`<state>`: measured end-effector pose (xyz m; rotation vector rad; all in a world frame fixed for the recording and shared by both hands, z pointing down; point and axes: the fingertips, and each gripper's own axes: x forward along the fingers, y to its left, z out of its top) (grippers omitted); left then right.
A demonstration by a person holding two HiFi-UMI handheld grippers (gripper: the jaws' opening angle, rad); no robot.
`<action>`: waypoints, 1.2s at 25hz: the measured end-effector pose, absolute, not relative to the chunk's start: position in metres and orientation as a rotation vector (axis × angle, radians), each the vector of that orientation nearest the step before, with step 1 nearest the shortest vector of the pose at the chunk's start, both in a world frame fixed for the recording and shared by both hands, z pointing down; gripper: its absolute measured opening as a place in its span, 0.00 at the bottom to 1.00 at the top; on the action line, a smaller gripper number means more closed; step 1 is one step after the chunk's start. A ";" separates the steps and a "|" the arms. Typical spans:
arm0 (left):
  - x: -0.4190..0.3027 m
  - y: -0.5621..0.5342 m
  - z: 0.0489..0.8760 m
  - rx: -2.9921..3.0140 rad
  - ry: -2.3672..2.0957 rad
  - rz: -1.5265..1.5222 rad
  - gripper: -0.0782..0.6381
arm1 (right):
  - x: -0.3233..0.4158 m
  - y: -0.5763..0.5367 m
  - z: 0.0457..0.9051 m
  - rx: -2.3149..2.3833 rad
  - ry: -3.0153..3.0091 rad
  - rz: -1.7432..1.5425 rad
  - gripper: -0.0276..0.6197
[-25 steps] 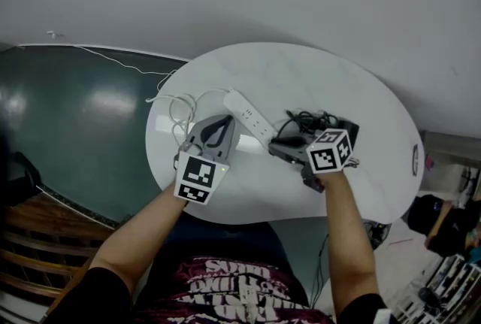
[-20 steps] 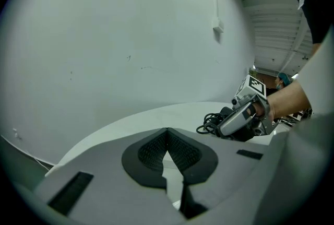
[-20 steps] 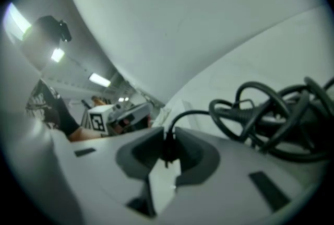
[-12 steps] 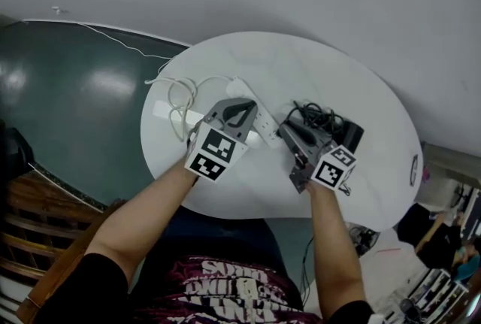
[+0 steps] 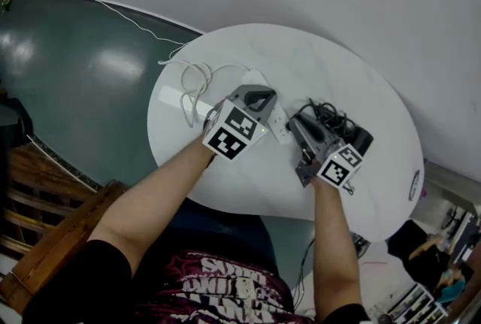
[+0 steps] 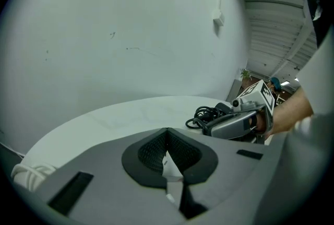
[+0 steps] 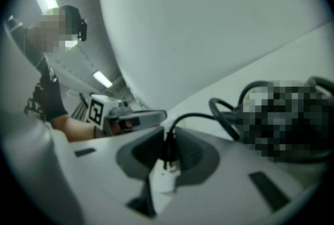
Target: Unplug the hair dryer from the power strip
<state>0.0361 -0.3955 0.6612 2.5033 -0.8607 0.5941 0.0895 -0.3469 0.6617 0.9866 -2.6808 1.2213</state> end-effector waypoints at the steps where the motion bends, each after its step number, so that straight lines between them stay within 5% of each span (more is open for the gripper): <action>1: 0.036 -0.394 0.665 2.498 -0.857 0.604 0.14 | 0.089 -0.347 0.662 0.980 -2.685 1.200 0.17; 17: 0.042 -0.381 0.687 2.488 -0.809 0.737 0.14 | 0.087 -0.352 0.657 0.805 -2.741 1.093 0.17; 30: 0.053 -0.381 0.687 2.530 -0.785 0.802 0.14 | 0.081 -0.340 0.653 0.508 -2.684 0.415 0.22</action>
